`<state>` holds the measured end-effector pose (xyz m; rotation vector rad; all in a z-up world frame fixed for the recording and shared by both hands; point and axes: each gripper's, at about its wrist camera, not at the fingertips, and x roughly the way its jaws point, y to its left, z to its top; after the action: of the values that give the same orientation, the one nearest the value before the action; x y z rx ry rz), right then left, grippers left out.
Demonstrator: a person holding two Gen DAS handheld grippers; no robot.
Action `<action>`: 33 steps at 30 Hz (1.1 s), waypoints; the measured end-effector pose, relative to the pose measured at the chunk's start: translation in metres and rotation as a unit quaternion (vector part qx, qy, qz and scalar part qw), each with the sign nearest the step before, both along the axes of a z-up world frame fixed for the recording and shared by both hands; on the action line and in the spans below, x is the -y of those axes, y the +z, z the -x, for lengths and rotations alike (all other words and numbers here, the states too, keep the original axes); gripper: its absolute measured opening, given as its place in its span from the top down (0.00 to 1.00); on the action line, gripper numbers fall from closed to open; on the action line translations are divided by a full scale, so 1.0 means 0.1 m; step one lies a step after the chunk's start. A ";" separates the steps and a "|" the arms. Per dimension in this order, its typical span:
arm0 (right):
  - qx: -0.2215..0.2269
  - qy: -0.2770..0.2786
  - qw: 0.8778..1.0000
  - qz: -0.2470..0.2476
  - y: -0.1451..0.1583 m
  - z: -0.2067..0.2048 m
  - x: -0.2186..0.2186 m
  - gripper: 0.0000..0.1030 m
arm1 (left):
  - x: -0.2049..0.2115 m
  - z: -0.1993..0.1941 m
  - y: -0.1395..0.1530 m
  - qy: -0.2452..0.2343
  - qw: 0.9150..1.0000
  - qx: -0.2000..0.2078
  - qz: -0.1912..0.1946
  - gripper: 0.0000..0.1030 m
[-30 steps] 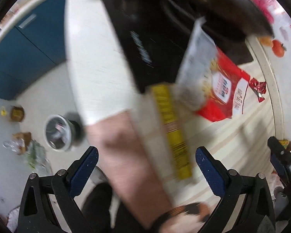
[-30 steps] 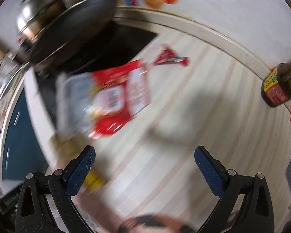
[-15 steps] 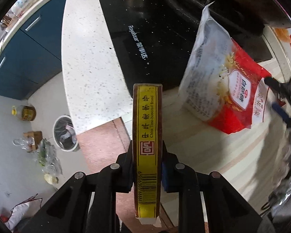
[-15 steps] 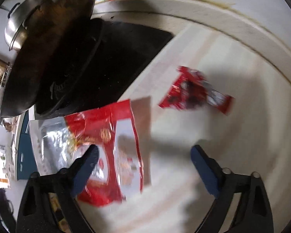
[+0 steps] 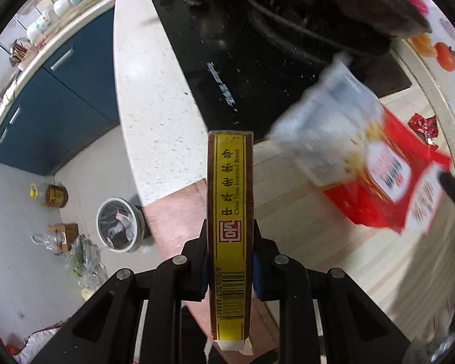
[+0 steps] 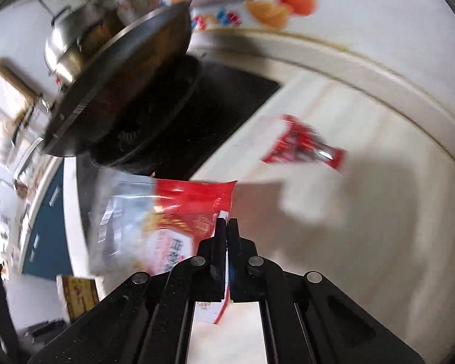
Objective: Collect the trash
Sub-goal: 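Carry the yellow box and red-and-white bag to the bin and open both tools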
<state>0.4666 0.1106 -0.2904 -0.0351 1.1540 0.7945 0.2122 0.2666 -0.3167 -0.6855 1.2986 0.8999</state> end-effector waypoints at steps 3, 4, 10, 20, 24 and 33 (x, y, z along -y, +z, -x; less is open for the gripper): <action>0.004 -0.026 1.000 -0.007 0.18 0.21 0.31 0.99 | 0.02 0.11 0.15 -0.003 1.000 0.007 -0.017 0.82; 0.009 -0.031 0.999 -0.008 0.23 0.27 0.42 0.99 | 0.02 0.16 0.18 -0.002 1.000 0.010 -0.020 0.82; 0.028 -0.028 0.998 -0.039 0.66 0.59 0.74 0.99 | -0.09 0.68 0.44 0.021 0.998 0.031 -0.045 0.82; 0.066 0.037 0.992 -0.096 1.38 1.57 0.32 1.00 | -0.35 1.77 0.77 0.070 0.993 0.060 -0.075 0.83; 0.081 0.058 0.990 -0.102 1.56 2.11 0.06 1.00 | -0.45 2.32 0.85 0.087 0.990 0.066 -0.086 0.82; 0.102 0.126 0.985 -0.062 1.42 3.55 -0.75 1.00 | -0.67 3.70 0.70 0.146 0.983 0.050 -0.100 0.83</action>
<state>0.1116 0.1853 -0.1482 -0.1583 0.9146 1.0601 -0.1577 0.3339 -0.2468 -0.7640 1.0177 1.2008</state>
